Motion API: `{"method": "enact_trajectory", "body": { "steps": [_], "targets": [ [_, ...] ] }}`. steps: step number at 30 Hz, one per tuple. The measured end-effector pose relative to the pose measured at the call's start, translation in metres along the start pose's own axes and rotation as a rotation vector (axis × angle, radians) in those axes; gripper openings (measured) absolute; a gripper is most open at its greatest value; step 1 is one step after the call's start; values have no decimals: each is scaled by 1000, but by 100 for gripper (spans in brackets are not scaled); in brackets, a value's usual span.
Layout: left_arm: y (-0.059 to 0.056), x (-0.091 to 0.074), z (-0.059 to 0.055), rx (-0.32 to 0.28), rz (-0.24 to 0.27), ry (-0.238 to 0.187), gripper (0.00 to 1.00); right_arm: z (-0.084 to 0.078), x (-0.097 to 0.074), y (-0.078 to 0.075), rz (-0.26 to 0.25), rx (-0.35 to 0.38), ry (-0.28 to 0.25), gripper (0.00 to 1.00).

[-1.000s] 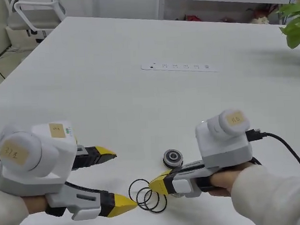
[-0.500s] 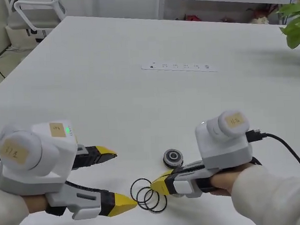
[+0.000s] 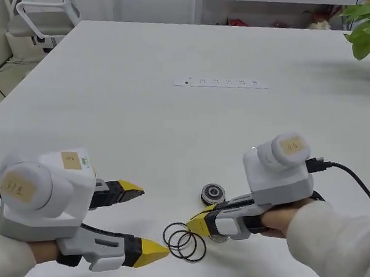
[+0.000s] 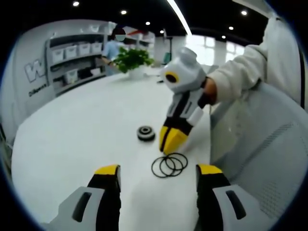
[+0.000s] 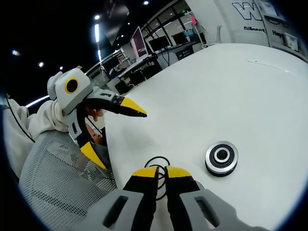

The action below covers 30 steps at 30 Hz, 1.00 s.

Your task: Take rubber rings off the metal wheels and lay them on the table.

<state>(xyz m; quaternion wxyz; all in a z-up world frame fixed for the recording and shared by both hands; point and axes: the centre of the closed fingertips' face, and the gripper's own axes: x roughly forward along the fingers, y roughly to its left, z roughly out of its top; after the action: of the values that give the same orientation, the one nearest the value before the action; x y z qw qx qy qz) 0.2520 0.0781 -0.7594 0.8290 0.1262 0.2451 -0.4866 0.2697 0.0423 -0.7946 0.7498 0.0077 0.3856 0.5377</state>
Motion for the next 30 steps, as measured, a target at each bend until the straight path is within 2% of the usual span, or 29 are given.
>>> {"method": "enact_trajectory", "body": {
  "steps": [23, 27, 30],
  "targets": [
    [0, 0, 0, 3, -3, 1, 64, 27, -19, -22, -56, 21, -106, 4],
    [2, -3, 3, 1, 5, -2, 65, 30, -23, -28, -70, 29, -122, 5],
    [4, -7, 11, 11, 14, -20, 66, 33, -27, -31, -79, 34, -138, 5]
  ]
}}
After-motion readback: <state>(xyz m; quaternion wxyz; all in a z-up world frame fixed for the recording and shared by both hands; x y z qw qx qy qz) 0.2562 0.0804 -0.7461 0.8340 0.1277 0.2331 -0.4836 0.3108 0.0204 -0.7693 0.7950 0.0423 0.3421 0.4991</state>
